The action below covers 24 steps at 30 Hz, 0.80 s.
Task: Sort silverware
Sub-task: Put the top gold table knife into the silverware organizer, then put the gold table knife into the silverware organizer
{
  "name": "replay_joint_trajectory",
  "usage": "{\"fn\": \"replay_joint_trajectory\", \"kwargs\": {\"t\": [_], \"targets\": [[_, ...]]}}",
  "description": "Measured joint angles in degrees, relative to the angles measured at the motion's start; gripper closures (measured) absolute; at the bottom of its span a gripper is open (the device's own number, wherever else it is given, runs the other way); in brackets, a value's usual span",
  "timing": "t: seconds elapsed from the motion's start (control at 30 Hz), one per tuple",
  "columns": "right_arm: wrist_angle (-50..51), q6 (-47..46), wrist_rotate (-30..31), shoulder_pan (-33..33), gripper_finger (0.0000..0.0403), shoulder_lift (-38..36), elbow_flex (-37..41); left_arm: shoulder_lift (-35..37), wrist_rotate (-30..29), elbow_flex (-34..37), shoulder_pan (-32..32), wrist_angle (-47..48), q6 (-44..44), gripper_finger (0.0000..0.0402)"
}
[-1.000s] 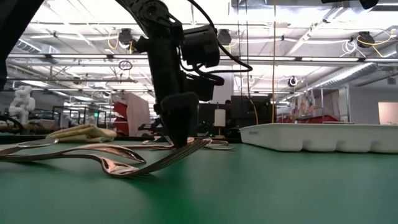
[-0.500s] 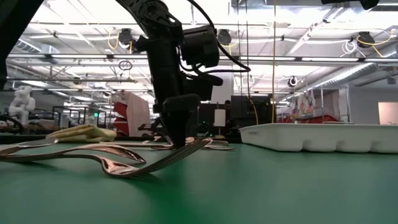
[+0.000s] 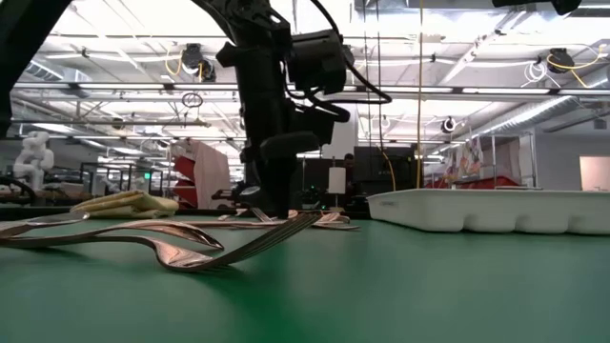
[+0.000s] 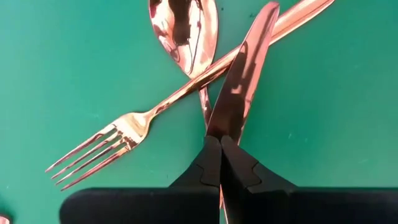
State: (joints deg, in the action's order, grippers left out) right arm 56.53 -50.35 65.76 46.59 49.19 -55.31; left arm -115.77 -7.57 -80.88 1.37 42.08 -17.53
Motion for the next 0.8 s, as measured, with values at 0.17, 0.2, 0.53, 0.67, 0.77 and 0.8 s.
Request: {"fn": "replay_joint_trajectory", "kwargs": {"t": [0.17, 0.2, 0.53, 0.67, 0.77, 0.8], "targets": [[-0.02, 0.01, -0.01, 0.0, 0.0215, 0.0, 0.0, 0.02, -0.88, -0.09, 0.0, 1.09, -0.03, 0.0401], [0.0, 0.02, -0.01, 0.01, 0.0215, 0.01, 0.0, 0.02, -1.03, -0.1, 0.0, 0.86, 0.01, 0.0399], [0.74, 0.02, -0.06, 0.02, 0.0215, 0.02, 0.0, 0.55, 3.03, -5.8, 1.73, 8.85, 13.45, 0.0283], [0.84, 0.0, -0.07, 0.0, 0.0215, 0.02, 0.0, 0.56, 4.76, -4.86, 2.46, 7.2, 11.98, 0.0231], [0.88, -0.34, -0.21, 0.02, 0.0215, 0.02, 0.02, 0.46, 6.97, -2.01, 2.32, 2.79, 9.35, 0.0198], [1.05, -0.64, -0.58, 0.0, 0.0215, 0.02, 0.02, 0.39, 7.74, -1.47, 2.34, 2.81, 8.97, 0.0189]]}}
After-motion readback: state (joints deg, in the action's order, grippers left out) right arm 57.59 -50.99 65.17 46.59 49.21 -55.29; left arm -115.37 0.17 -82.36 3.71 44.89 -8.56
